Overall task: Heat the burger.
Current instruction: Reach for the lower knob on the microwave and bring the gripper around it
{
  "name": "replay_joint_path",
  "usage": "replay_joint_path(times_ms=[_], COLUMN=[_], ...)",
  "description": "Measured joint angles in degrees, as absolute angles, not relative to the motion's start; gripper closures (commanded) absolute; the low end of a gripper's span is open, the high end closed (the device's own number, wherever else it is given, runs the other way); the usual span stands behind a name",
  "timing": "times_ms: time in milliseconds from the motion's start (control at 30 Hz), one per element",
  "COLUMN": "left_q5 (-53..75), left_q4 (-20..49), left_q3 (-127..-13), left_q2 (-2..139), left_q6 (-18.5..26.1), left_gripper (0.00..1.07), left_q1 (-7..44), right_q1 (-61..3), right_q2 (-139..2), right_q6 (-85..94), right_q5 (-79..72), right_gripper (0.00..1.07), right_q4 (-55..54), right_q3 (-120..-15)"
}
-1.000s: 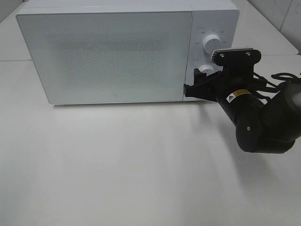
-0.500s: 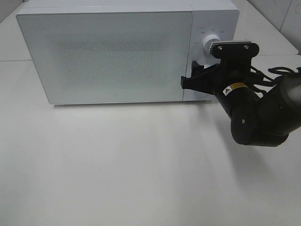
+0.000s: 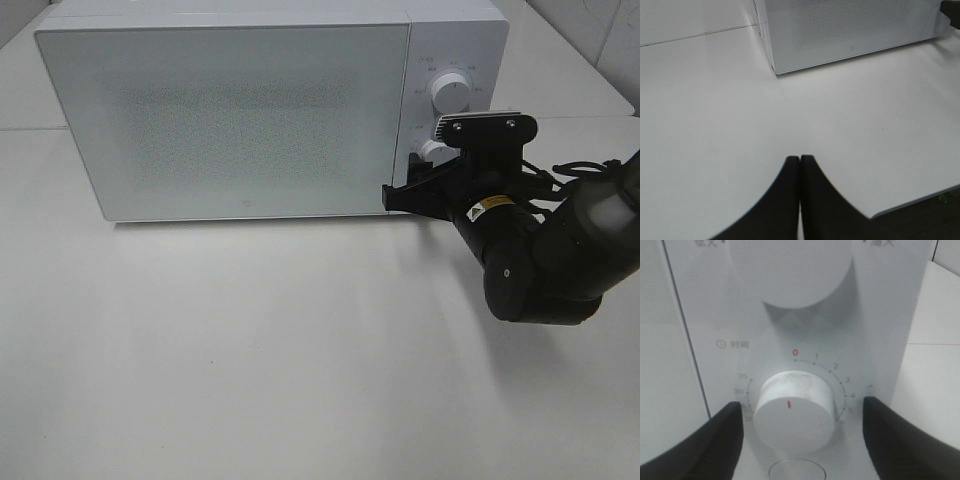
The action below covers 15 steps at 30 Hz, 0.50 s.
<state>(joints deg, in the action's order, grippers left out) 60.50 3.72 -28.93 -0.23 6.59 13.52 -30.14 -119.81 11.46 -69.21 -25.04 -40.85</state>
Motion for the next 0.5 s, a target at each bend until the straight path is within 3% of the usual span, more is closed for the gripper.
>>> replay_joint_path(times_ms=[167,233,267,300,333,400,433,467,500], left_q5=[60.5,60.5,60.5,60.5,60.5,60.5,60.5,60.5,60.5], left_q4=[3.72,3.72,3.72,3.72,3.72,3.72,3.72,3.72,3.72], left_q3=[-28.93,-28.93,-28.93,-28.93,-28.93,-28.93,-28.93,-28.93,-28.93], left_q2=[-0.23,-0.23,-0.23,-0.23,-0.23,-0.23,-0.23,-0.23,-0.23], left_q6=[6.59,6.59,6.59,6.59,6.59,6.59,6.59,6.59,6.59], left_gripper=[1.06,1.06,1.06,1.06,1.06,1.06,1.06,1.06,1.06], left_q1=[13.52,13.52,13.52,13.52,13.52,13.52,13.52,13.52,13.52], right_q1=[-30.14,-30.14,-30.14,-30.14,-30.14,-30.19,-30.19,-30.19,-30.19], right_q2=[-119.81,-119.81,-119.81,-119.81,-119.81,-119.81,-119.81,-119.81,-119.81], right_q6=[11.46,11.46,11.46,11.46,11.46,11.46,11.46,11.46,11.46], right_q5=[-69.21,-69.21,-69.21,-69.16,-69.16,-68.98,-68.98,-68.98,-68.98], right_gripper=[0.51,0.62,0.62,0.72,0.72,0.92,0.92,1.05,1.05], right_q4=[-25.04,-25.04,-25.04,-24.64,-24.64,-24.35,-24.35,-24.35,-24.35], right_q3=[-40.85,-40.91,-40.91,-40.97,-40.97,-40.97,-40.97,-40.97,-40.97])
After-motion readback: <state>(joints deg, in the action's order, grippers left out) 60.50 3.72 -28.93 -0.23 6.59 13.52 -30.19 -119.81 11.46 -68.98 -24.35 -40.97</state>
